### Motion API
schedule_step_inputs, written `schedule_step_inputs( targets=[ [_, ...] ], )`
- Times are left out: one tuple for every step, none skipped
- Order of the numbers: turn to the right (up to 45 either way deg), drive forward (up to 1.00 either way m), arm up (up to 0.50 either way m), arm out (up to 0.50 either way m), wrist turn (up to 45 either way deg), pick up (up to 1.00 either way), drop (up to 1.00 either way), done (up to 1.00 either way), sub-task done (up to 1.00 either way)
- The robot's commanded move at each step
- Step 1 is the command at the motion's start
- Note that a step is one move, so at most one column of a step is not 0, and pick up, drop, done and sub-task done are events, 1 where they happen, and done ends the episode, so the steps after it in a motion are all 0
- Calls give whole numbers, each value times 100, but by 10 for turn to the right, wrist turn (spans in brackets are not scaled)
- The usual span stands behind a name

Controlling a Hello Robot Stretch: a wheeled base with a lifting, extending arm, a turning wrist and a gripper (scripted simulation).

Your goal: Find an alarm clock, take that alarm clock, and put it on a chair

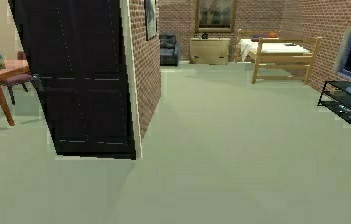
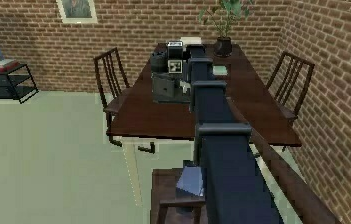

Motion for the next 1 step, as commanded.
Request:
schedule_step_inputs(
  targets=[
    [0, 0, 0, -10, 0, 0, 0, 0, 0]
  ],
)
